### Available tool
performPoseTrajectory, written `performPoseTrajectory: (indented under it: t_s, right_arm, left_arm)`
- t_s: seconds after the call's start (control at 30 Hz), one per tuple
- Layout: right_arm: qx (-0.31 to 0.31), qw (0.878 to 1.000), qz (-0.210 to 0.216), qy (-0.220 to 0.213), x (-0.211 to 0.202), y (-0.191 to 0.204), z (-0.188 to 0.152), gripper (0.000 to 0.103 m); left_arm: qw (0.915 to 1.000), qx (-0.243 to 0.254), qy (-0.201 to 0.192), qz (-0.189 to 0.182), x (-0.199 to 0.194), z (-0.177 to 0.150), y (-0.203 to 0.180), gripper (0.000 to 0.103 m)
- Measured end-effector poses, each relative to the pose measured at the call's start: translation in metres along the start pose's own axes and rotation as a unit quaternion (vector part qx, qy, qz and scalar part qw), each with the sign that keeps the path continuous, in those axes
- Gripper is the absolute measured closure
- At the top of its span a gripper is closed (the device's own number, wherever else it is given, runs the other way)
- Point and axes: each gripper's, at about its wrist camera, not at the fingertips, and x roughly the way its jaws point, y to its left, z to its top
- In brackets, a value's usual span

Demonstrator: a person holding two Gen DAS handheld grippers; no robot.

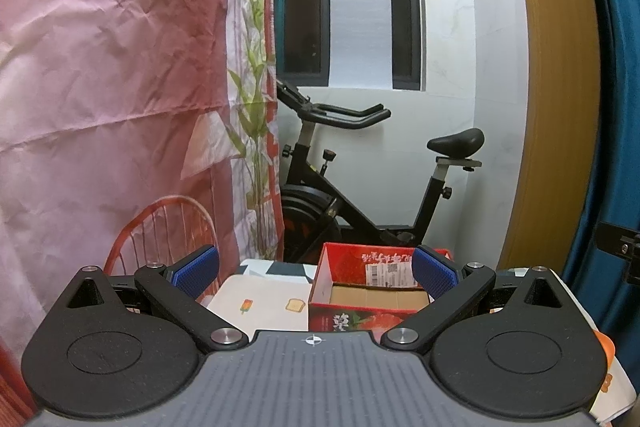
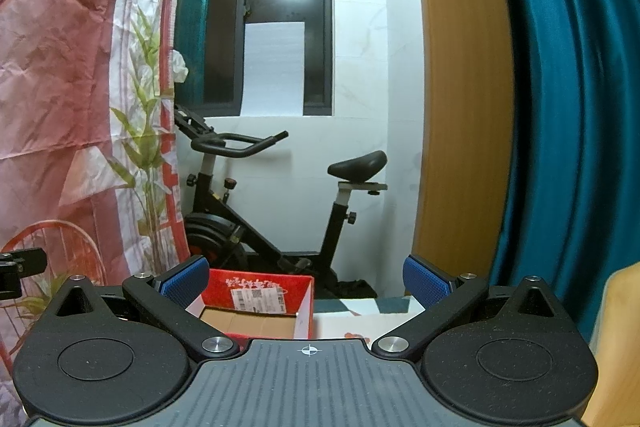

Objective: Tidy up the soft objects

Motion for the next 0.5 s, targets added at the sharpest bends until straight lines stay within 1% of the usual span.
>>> performPoseTrajectory:
  t_s: [0.13,0.27,0.5]
  right_arm:
    - [0.002,1.000,0.005,0.001,0.005,-0.001,-0.002,0.000]
    - [0.009,1.000,0.010,0.018,0.019,-0.002,-0.009,0.000]
    - [0.023,0.998,0.017,0.056,0.056,-0.005,-0.042,0.000]
  left_arm:
    - [0.9999,-0.011,0.010,0.001,0.009,-0.003,0.005,0.000]
    - [0.9996,-0.020,0.021,0.002,0.021,-0.010,0.010,0.000]
    - [0.9990,-0.006,0.043,0.012,0.052,-0.035,0.011,0.000]
